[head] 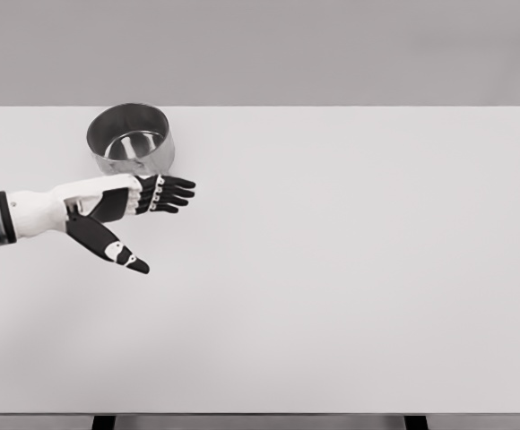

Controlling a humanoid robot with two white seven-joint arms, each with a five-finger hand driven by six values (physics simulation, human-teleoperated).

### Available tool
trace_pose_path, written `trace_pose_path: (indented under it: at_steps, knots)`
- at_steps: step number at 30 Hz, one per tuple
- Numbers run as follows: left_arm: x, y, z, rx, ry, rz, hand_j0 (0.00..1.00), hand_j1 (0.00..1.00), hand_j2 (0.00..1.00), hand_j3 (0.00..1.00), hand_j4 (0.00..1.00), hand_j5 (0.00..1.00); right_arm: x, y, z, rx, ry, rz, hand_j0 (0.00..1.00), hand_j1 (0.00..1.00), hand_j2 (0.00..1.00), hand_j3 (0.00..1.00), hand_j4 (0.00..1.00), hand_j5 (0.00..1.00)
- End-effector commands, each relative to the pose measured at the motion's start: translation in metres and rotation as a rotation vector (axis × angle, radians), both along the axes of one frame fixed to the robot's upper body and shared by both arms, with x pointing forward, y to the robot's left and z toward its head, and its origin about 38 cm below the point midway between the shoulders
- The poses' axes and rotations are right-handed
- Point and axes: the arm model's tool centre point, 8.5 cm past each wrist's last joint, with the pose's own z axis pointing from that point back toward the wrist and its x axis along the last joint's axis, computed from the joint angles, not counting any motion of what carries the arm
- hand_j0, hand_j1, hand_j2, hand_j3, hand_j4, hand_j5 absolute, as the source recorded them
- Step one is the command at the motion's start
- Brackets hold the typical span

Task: Rotate pot handle

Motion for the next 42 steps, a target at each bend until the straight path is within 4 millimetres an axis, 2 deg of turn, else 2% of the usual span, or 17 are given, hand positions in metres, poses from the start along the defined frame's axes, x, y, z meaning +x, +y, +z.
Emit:
trace_pose_path:
  at_steps: [1,10,18,34,42]
  knots:
    - [-0.001,-0.004,-0.005,0.0,0.032,0.0,1.0,1.0,1.0,1.0,1.0,1.0,0.0,0.0,0.0,0.0,0.0,0.001,1.0,1.0,1.0,1.0,1.0,1.0]
    - [-0.001,0.001,-0.019,0.059,0.129,0.036,1.0,1.0,1.0,1.0,1.0,1.0,-0.001,0.0,0.0,0.001,0.001,0.001,1.0,1.0,1.0,1.0,1.0,1.0]
    - [0.002,0.007,-0.019,0.068,0.128,0.052,1.0,1.0,1.0,1.0,1.0,1.0,0.0,0.0,0.0,0.0,0.0,0.001,1.0,1.0,1.0,1.0,1.0,1.0]
    - [0.013,0.029,-0.037,0.119,0.149,0.13,1.0,1.0,1.0,1.0,1.0,1.0,0.0,0.0,0.0,0.0,0.0,-0.001,1.0,1.0,1.0,1.0,1.0,1.0]
    - [0.014,0.033,-0.039,0.136,0.146,0.14,1.0,1.0,1.0,1.0,1.0,1.0,0.0,0.0,0.0,0.0,0.0,-0.001,1.0,1.0,1.0,1.0,1.0,1.0]
